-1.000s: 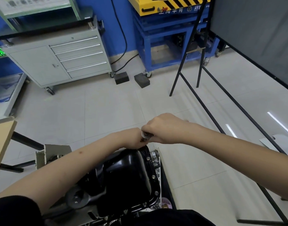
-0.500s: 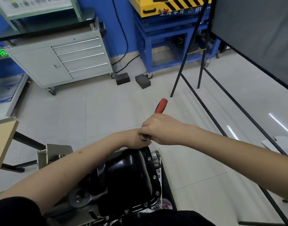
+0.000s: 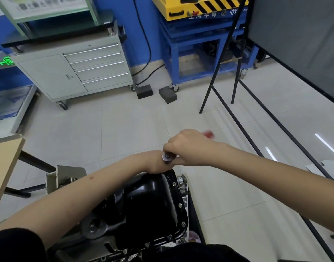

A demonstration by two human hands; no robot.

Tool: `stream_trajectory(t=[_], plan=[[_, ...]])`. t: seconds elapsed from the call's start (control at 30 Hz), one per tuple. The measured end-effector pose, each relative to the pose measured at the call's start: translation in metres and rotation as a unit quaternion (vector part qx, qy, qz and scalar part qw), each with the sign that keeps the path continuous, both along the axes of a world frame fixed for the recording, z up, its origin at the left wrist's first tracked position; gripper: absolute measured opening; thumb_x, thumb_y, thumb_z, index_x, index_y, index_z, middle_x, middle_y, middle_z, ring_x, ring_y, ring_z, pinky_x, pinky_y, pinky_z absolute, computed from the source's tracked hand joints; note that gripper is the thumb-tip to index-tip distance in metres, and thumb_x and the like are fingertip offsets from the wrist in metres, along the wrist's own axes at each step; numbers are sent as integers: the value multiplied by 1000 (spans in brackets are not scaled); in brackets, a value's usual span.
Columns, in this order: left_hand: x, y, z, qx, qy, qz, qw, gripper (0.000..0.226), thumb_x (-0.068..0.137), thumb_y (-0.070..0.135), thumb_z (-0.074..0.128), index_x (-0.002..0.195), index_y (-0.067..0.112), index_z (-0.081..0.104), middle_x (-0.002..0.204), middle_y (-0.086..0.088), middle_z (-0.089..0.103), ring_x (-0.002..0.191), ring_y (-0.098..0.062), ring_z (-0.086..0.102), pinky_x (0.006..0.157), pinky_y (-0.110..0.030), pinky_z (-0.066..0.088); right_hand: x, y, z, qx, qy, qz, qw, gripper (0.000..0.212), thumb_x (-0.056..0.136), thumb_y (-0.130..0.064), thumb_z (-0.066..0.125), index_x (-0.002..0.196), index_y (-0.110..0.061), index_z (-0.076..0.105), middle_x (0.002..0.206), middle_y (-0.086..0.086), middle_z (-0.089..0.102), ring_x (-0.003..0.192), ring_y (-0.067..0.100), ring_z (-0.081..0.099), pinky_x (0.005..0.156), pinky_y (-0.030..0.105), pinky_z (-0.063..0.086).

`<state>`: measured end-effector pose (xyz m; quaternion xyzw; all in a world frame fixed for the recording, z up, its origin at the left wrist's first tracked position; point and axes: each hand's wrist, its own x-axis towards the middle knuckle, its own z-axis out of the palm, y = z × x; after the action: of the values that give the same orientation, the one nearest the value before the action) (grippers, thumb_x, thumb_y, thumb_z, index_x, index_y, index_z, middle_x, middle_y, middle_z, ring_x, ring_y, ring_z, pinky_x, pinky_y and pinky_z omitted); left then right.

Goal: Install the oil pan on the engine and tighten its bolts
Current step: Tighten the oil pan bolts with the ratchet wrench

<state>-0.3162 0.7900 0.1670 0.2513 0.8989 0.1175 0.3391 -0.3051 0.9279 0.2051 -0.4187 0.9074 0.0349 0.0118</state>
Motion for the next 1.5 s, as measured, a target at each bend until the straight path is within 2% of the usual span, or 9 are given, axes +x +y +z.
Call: stream_trajectory(t=[0.1, 0.23, 0.37, 0.53, 0.77, 1.0, 1.23, 1.4, 1.5], plan=[[1, -1, 4, -66, 78, 10, 995, 27, 89, 19, 44, 64, 12, 33, 82, -10, 58, 75, -25, 50, 64, -32, 38, 2, -3, -4, -5, -32, -56, 998, 36, 86, -51, 52, 90, -15, 50, 91, 6, 62, 79, 28, 58, 47, 27, 20], [4, 0, 0, -38, 114, 57, 991, 21, 89, 19, 44, 76, 4, 48, 96, -22, 62, 95, -36, 57, 71, -38, 43, 2, -2, -3, -17, -43, -43, 998, 23, 90, -33, 50, 107, -17, 53, 102, 4, 59, 91, 27, 57, 59, 29, 32], [3, -5, -5, -5, 91, 57, 994, 25, 91, 23, 44, 87, 1, 54, 92, -19, 61, 82, -31, 53, 64, -29, 35, -4, -1, 0, 1, -14, 29, 999, 32, 89, -8, 46, 119, -19, 52, 106, 1, 56, 96, 26, 54, 72, 31, 34], [0, -13, 0, -11, 68, 62, 996, 25, 90, 23, 47, 65, 18, 41, 77, -10, 58, 70, -20, 43, 58, -27, 34, -2, -5, 2, 7, -40, -19, 999, 36, 90, -43, 51, 107, -11, 50, 97, 8, 61, 74, 25, 50, 57, 29, 26], [3, -9, 1, 22, 67, 46, 996, 35, 89, 18, 52, 59, 14, 34, 69, -10, 48, 70, -22, 40, 60, -28, 30, -11, -5, 1, 27, 13, 50, 998, 24, 89, -8, 45, 110, -17, 51, 105, -3, 58, 102, 20, 51, 82, 28, 33], [2, -7, -6, 16, 72, 68, 995, 27, 89, 27, 51, 74, 5, 53, 86, -21, 61, 85, -35, 55, 63, -30, 36, -3, -3, 0, 29, -28, -31, 999, 38, 90, -48, 48, 103, -12, 48, 95, 7, 62, 69, 23, 45, 49, 28, 20], [-3, -5, -9, 25, 93, -4, 995, 27, 93, 20, 46, 94, -5, 56, 97, -18, 61, 92, -33, 54, 77, -34, 42, -7, -6, 3, 47, 39, 43, 997, 23, 86, -12, 47, 108, -18, 51, 107, -3, 57, 105, 19, 48, 84, 27, 29], [-3, -7, -9, -7, 118, 3, 993, 36, 93, 30, 46, 61, 16, 38, 87, -22, 60, 88, -37, 55, 67, -36, 38, -7, -8, 6, 39, 8, -33, 999, 27, 87, -43, 52, 85, -16, 48, 93, 5, 62, 71, 24, 48, 49, 26, 24], [-5, -8, -11, -9, 92, 2, 996, 25, 93, 21, 45, 70, 10, 44, 93, -24, 60, 91, -38, 54, 65, -31, 34, -7, -5, 3, 29, -16, -43, 999, 23, 88, -39, 51, 92, -17, 50, 96, 4, 61, 84, 25, 56, 49, 27, 22]])
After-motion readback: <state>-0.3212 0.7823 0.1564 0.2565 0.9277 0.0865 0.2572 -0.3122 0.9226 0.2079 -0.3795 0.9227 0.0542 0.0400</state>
